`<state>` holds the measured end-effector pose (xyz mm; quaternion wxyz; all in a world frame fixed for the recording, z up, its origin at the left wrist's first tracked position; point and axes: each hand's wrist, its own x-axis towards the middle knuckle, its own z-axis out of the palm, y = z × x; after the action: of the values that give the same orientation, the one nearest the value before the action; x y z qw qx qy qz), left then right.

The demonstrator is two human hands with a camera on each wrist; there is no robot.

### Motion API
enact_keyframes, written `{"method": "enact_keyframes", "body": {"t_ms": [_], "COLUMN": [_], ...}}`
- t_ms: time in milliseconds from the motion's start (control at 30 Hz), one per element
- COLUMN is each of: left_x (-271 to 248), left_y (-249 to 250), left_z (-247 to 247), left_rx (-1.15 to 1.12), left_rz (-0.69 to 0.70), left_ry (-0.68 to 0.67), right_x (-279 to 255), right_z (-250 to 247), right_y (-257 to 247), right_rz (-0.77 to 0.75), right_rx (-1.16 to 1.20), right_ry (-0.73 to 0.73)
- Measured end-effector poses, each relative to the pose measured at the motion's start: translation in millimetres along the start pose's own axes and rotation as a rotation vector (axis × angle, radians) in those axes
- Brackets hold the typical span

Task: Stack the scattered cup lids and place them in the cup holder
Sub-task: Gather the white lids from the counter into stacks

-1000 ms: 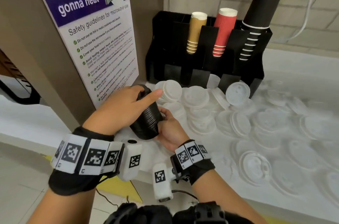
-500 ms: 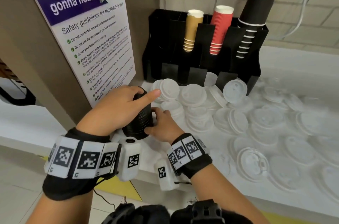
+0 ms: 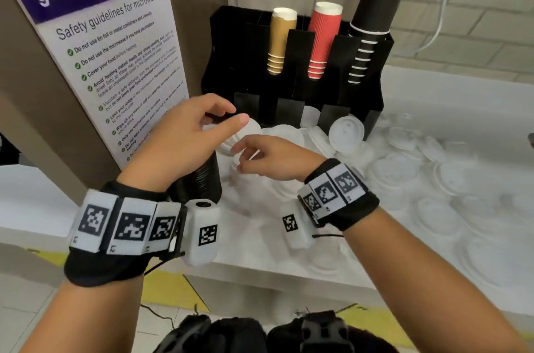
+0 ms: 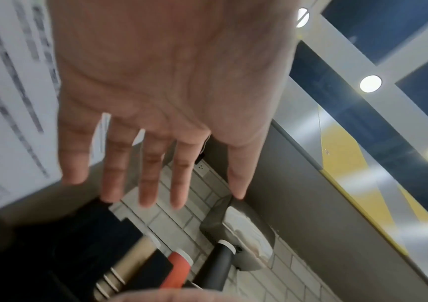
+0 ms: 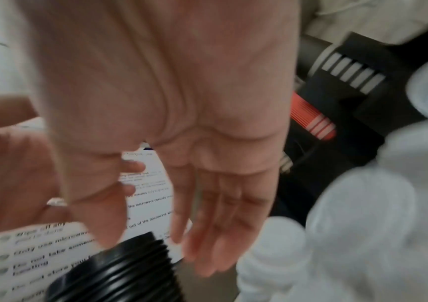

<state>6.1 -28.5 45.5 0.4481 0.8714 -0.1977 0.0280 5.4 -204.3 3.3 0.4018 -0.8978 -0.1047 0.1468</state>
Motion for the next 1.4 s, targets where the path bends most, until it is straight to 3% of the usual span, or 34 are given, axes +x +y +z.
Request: {"method": "enact_keyframes", "body": {"t_ms": [100,233,433,667,867,967,1067,1100,1167,1233,1300,1400], "left_x": [13,24,22,30,34,35,37,38,40,44,50,58], "left_y": [11,11,-3,-10,-9,-3,-1,0,1,-3,-6,-7], "left_z": [18,44,63,69,86,98,107,109,109,104,92,72], "left_rx": [-0.198,-0.343,-0.419,-0.475,-0.564,-0.848,-1.200,-1.321,-1.520,-1.612,-1.593,-1.514], "left_rz": [0.088,0.073,0.007,-0.043,-0.183,-0.369,-0.373,-0.379,-0.446,-0.485,-0.437,-0.320], "left_ry": [0.015,-0.038,-0.082,-0.044,-0.006,-0.144,-0.406,-0.440,-0.365,-0.188,0.009,0.200], "right_x": [-18,-42,-77,-74,-45,-34,-25,-23,-15,-3,14,43], "right_z": [-26,-26,-2,-7,-73,-94,-98,-99,-102,-109,-116,-111], "right_y": [1,18,50,60,44,33,24,22,22,25,30,39], "right_rz": [-0.070,-0.023,-0.016,-0.068,-0.168,-0.252,-0.282,-0.270,-0.247,-0.241,-0.207,-0.103], "right_rx": [-0.335,-0.645,-0.908,-0.785,-0.429,-0.212,-0.097,-0.072,-0.041,-0.031,-0.082,-0.319], "right_ry": [-0.248,-0.549,-0.714,-0.595,-0.076,0.068,0.056,0.034,0.039,0.166,0.271,0.182]}}
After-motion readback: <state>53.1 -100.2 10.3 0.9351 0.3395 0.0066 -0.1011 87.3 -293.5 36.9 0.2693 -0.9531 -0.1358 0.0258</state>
